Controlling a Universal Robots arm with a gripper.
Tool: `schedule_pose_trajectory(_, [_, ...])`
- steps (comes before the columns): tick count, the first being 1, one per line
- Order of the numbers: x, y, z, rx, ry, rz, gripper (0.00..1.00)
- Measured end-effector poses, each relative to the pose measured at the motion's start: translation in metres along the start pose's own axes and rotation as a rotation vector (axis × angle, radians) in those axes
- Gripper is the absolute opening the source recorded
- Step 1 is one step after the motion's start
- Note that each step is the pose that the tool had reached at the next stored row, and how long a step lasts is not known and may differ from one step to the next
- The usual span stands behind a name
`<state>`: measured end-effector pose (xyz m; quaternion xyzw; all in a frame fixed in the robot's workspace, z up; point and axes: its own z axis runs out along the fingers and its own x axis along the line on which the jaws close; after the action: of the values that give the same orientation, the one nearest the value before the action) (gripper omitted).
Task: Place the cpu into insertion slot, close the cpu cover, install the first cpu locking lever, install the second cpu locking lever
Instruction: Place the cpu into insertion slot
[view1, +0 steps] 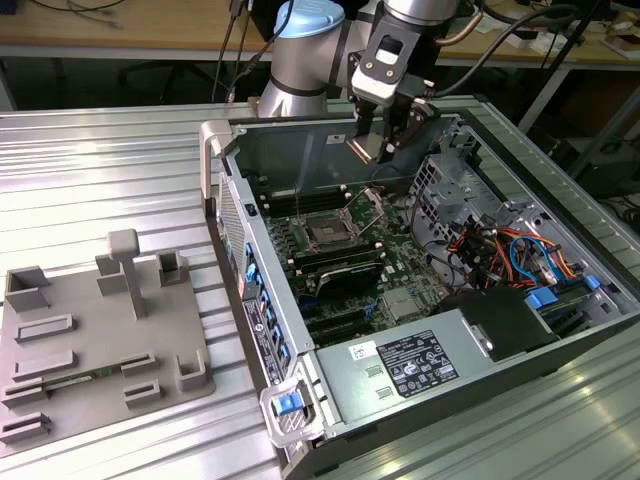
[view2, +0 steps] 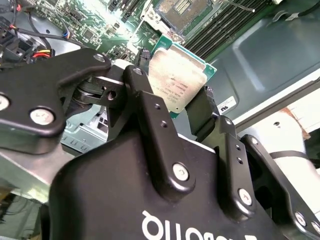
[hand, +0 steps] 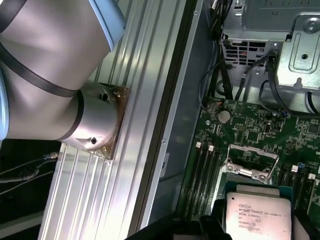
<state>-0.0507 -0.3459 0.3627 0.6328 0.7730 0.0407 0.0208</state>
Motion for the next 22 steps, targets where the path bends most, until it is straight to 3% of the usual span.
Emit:
schedule_pose_trajectory(7, [0.0,0.0,0.0004,-0.0026,-0.012,0.133,0.55])
schedule_pose_trajectory(9, [0.0,0.0,0.0005,-0.003,-0.0136,0.152,0.55])
schedule_pose_trajectory(22, [0.0,0.0,0.0005,-0.0031,-0.0141,0.157,0.55])
